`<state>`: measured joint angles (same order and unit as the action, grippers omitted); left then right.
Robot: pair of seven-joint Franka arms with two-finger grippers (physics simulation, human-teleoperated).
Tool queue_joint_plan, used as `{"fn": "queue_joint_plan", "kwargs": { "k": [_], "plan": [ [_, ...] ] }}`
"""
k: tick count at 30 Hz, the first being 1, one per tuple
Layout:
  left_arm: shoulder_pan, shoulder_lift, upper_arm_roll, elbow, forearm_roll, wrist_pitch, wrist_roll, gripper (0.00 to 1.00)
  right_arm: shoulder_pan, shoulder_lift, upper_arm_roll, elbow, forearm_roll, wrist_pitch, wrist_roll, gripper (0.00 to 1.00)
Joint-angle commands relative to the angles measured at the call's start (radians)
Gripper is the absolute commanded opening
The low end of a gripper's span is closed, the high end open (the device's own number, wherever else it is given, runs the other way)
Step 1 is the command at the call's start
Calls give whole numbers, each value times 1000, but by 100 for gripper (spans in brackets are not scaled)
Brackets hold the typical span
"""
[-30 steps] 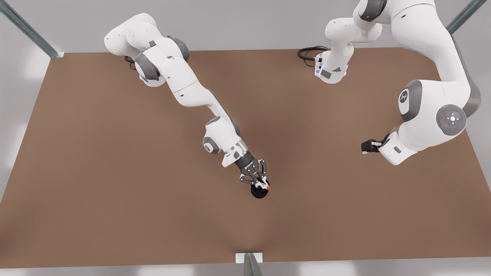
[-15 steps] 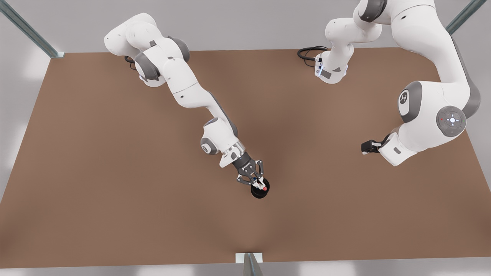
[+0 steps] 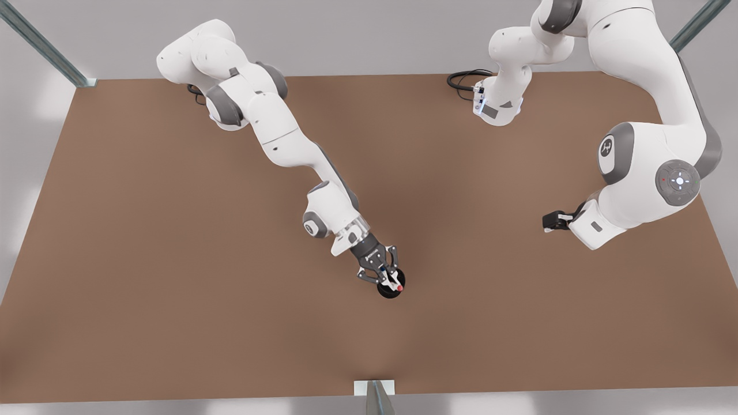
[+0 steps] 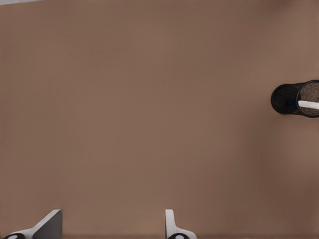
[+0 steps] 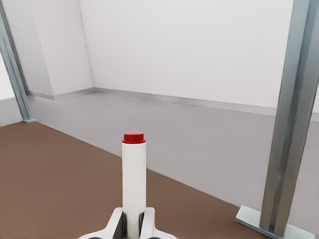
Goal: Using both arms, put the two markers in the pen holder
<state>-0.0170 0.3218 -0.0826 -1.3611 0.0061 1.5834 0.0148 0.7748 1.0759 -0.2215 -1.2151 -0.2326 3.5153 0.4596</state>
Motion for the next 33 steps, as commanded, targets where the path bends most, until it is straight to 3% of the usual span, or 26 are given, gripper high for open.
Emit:
{"fn": "queue_joint_plan", "kwargs": {
  "k": [1, 25, 26, 28, 31, 32, 33],
  "plan": [
    [0, -1, 0, 0, 0, 0, 2, 100, 0, 7, -1, 2, 4, -9, -10, 22],
    [3, 16, 1, -1, 0, 0, -1, 100, 44, 53, -55, -7, 3, -1, -10, 23],
    [3, 19, 1, -1, 0, 0, -1, 100, 49, 70, -68, 8, 4, -1, -9, 26],
    [3, 20, 1, -1, 2, 0, -1, 100, 49, 78, -68, 20, 18, -1, -10, 100],
    [0, 20, 1, 0, 3, -2, -1, 100, 61, 53, -68, 17, 36, -15, -21, 100],
    [0, 20, 1, 0, 3, -2, 2, 100, 60, -2, -67, 14, 39, -99, -21, 100],
    [0, 20, 1, 0, 3, -2, -1, 100, 61, -177, -55, -17, 36, -389, -19, 100]
  ]
}}
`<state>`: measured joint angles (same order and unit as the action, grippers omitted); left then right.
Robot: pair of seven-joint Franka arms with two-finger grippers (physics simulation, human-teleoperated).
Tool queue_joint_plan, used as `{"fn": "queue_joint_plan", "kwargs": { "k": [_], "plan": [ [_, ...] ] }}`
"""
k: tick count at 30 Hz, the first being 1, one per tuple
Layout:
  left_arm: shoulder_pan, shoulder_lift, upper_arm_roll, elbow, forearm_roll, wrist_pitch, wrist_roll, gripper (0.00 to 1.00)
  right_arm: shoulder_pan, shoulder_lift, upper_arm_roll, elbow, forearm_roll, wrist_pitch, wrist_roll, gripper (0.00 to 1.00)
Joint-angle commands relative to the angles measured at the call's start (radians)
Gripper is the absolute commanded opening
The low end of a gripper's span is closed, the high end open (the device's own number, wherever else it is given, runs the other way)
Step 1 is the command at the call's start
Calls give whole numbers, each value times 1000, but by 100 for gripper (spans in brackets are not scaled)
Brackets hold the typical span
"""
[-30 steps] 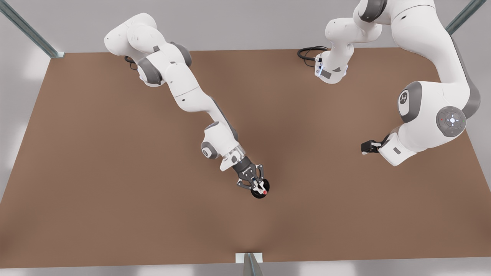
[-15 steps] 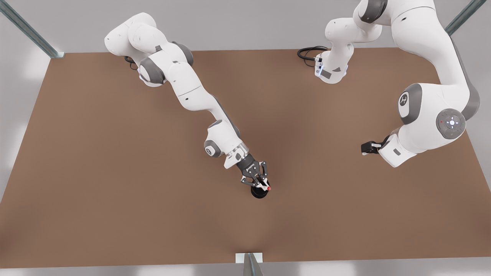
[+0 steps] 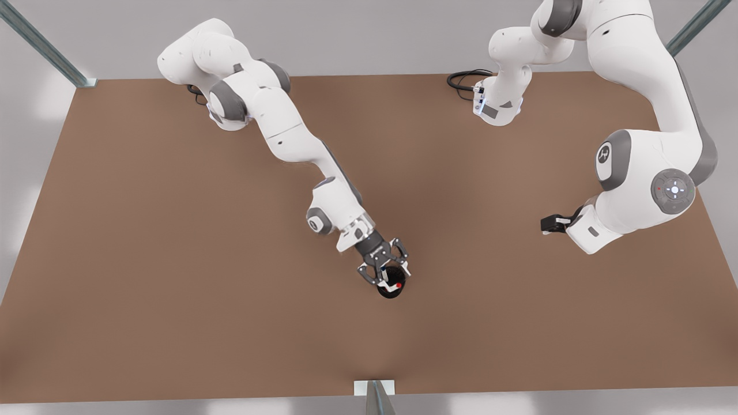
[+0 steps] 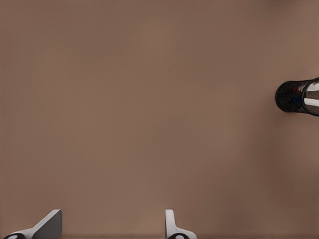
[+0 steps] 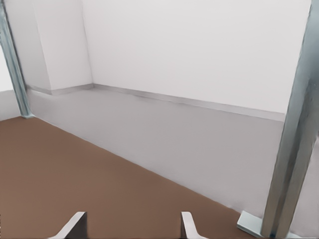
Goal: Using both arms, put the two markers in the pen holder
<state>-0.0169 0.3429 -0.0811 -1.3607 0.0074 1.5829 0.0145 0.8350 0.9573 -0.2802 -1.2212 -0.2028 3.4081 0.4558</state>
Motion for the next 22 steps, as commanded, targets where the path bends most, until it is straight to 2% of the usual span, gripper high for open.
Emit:
{"fn": "queue_joint_plan", "kwargs": {
  "k": [1, 2, 3, 4, 5, 6, 7, 8, 9, 10, 12, 14, 15, 16, 17, 22],
  "plan": [
    [0, -4, 0, 2, 3, -3, -1, 100, 3, -199, 6, -21, 6, -561, -17, 100],
    [-2, -5, -2, 3, 6, -4, -1, 100, -5, -317, 6, -24, 8, -787, -16, 100],
    [-3, -8, -2, 6, 6, -9, -2, 100, -56, -455, 7, -29, 11, -1105, -16, 100],
    [-5, -8, -2, 6, 8, -12, -2, 100, -180, -566, 64, -43, 126, -1343, -17, 100],
    [-5, -8, -2, 6, 8, -12, -1, 100, -275, -623, 91, -49, 146, -1532, -19, 100],
    [-6, -8, -2, 6, 8, -12, -2, 100, -421, -701, 154, -128, 148, -1581, -100, 100],
    [-6, -5, -2, 6, 9, -11, -1, 100, -580, -796, 249, -282, 151, -1577, -170, 100],
    [-6, -4, -2, 6, 9, -9, 1, 100, -671, -867, 312, -421, 151, -1581, -172, 100],
    [-6, -4, -2, 6, 9, -9, -2, 100, -694, -879, 303, -452, 152, -1584, -233, 100],
    [-6, -2, -2, 6, 11, -8, -4, 100, -744, -879, 303, -452, 154, -1587, -342, 100],
    [-6, -1, 0, 6, 11, -3, -1, 100, -797, -850, 325, -384, 194, -1754, -384, 100],
    [-6, -1, -2, 6, 11, -3, -1, 100, -789, -737, 326, -196, 189, -1840, -388, 100],
    [-6, -1, -2, 6, 11, -3, -1, 100, -769, -652, 326, -40, 178, -1928, -388, 100],
    [-6, -1, -2, 6, 11, -3, 1, 100, -769, -649, 325, -35, 178, -1926, -388, 100],
    [-6, -1, 0, 6, 11, -3, 1, 100, -768, -704, 323, -133, 178, -1851, -397, 100],
    [-5, 4, 0, 6, 11, -3, 2, 100, -763, -703, 309, -132, 181, -1853, -434, 100]
  ]
}}
